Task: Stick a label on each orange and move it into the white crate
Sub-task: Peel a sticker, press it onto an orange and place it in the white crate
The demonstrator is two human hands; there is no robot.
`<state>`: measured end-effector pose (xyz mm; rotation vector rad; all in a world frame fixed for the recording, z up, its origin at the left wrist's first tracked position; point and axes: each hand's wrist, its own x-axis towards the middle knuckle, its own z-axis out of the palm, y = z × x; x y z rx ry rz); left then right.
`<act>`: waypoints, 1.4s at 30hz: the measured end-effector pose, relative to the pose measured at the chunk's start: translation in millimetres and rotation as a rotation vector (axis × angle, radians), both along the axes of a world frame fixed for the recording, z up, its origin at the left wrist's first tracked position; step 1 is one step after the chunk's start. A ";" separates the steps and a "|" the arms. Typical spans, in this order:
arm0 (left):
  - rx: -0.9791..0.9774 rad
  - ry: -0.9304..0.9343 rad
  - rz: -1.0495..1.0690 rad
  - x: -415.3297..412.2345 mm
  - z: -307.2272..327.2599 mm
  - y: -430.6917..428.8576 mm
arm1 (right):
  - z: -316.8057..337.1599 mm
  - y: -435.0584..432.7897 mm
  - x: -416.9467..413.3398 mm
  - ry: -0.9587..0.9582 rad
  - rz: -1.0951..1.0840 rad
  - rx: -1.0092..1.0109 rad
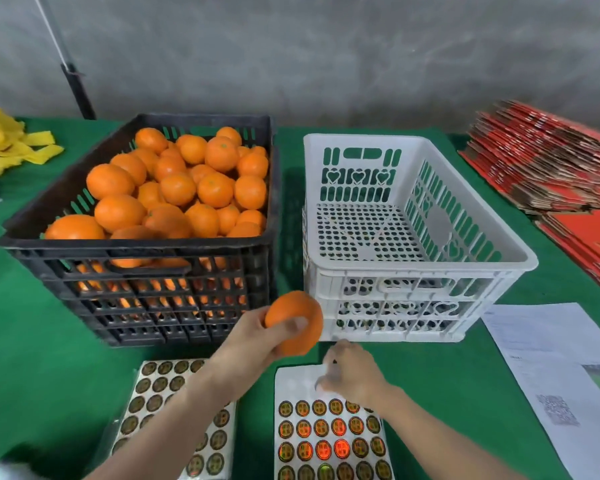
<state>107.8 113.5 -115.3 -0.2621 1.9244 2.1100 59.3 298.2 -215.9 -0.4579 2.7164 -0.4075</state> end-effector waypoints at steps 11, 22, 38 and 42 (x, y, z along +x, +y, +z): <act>0.115 -0.297 0.006 12.3 -53.2 0.2 | 42.8 29.2 -14.7 -0.131 -0.064 -0.647; 0.443 -0.310 0.081 3.1 -31.5 14.3 | 72.4 7.9 26.0 0.417 0.162 -0.664; 0.567 -0.441 -0.003 1.8 -18.6 13.3 | 70.1 -0.1 40.6 0.386 0.025 -0.668; 0.605 -0.493 -0.005 -0.6 -16.4 14.0 | 64.4 -1.9 41.7 0.622 0.148 -0.604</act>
